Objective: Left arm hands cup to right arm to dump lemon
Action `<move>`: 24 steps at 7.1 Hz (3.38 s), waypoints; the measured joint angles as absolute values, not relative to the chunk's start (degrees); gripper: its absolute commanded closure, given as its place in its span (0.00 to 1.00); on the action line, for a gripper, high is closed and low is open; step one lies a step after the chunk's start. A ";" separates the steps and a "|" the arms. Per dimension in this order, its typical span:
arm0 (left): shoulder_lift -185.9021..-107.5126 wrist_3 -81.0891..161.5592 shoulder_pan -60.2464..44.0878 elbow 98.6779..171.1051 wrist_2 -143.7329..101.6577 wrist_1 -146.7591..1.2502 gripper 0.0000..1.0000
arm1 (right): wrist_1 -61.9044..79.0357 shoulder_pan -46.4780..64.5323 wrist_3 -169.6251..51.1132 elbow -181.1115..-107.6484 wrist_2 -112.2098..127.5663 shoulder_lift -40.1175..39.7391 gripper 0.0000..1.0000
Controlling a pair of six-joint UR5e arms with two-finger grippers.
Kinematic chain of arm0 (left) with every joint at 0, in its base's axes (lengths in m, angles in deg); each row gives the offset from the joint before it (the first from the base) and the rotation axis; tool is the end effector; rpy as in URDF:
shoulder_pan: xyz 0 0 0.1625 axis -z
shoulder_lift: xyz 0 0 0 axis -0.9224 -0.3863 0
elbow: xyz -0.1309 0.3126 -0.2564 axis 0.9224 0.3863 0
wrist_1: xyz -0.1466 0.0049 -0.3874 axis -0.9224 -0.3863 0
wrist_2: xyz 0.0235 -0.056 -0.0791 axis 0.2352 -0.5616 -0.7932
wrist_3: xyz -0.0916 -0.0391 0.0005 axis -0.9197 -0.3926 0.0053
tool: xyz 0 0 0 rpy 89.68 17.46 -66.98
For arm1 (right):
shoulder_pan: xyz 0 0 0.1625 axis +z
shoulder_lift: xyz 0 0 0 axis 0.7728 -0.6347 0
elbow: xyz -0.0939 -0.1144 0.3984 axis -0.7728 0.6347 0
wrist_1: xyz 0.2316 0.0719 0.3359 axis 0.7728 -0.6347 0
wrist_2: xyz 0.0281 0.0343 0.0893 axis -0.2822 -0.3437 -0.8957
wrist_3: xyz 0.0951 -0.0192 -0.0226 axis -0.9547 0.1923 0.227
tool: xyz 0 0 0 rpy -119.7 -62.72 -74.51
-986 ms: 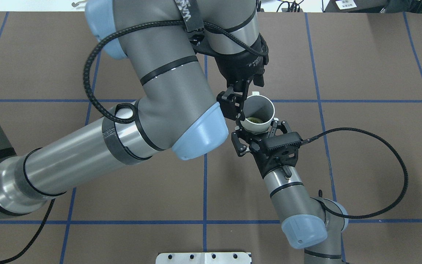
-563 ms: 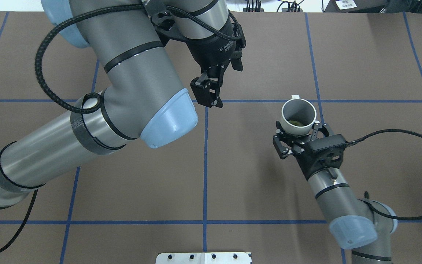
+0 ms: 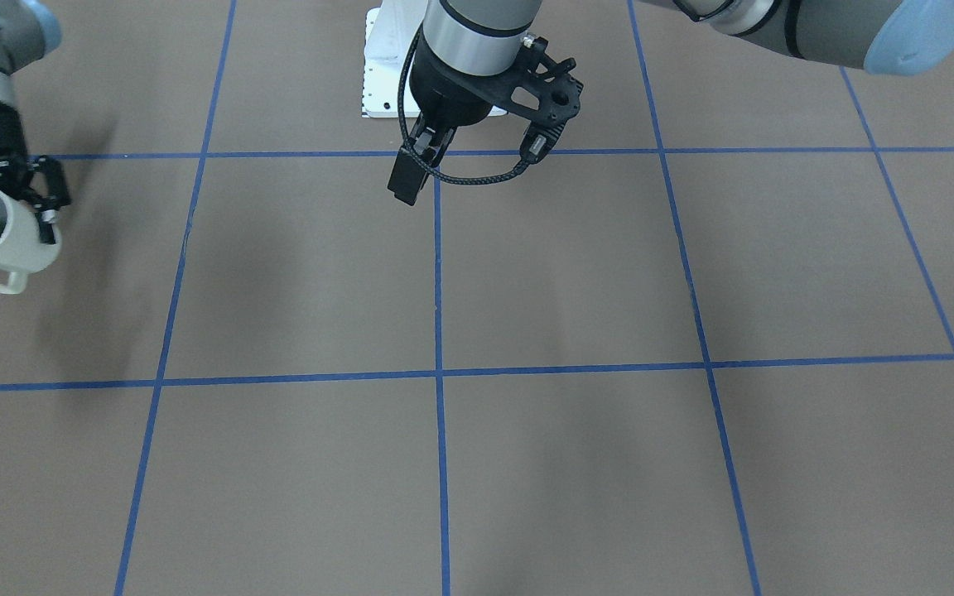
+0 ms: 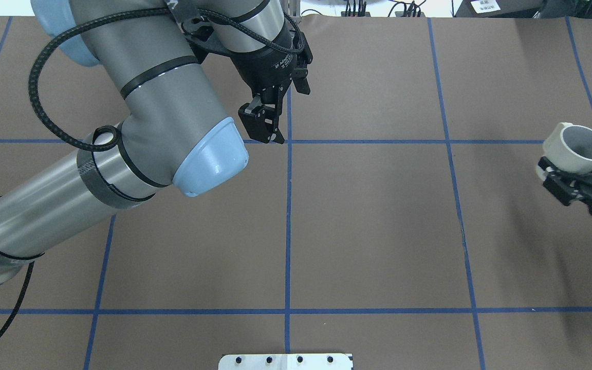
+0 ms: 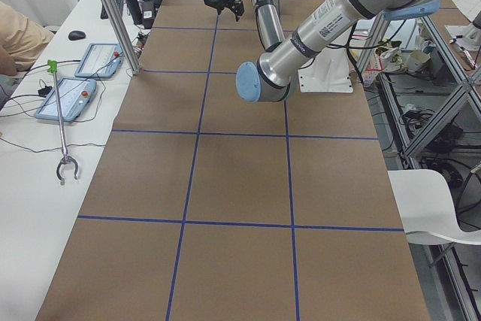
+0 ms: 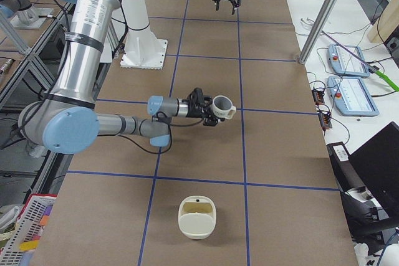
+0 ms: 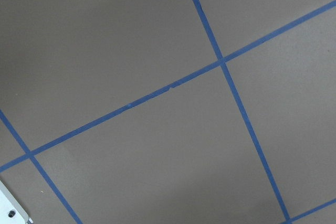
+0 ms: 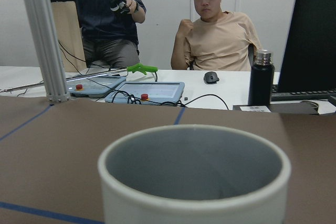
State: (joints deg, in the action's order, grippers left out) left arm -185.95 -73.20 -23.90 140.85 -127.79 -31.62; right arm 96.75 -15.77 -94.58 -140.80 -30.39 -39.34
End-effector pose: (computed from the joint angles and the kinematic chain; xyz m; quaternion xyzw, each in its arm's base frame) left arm 0.4220 -0.4972 -0.0034 -0.2774 0.4190 -0.4503 0.7380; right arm -0.1687 -0.3386 0.6100 0.5288 -0.3975 0.1420 0.7364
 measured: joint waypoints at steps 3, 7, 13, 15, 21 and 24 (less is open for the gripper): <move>-185.92 -73.26 -23.86 140.87 -127.74 -31.54 0.00 | 110.02 13.83 -102.91 -123.29 -62.60 -37.11 0.85; -185.90 -73.27 -23.86 140.87 -127.65 -31.53 0.00 | 115.55 25.84 -134.72 -121.18 -74.23 -38.58 0.84; -185.94 -73.27 -23.79 140.87 -127.71 -31.53 0.00 | 119.69 28.98 -177.79 -117.54 -73.92 -37.74 0.84; -185.97 -73.27 -23.77 140.87 -127.73 -31.48 0.00 | 123.69 29.83 -185.93 -113.69 -73.84 -37.56 0.81; -185.92 -73.34 -23.08 142.18 -127.54 -30.36 0.00 | 126.26 31.59 -204.33 -110.89 -74.07 -36.07 0.80; -185.91 -73.19 -21.81 142.09 -127.45 -30.39 0.00 | 126.27 33.02 -211.37 -109.92 -74.23 -36.03 0.80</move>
State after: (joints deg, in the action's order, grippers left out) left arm -185.91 -73.19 -21.81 142.09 -127.45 -30.39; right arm 126.27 33.02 -211.37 -109.92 -74.23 -36.03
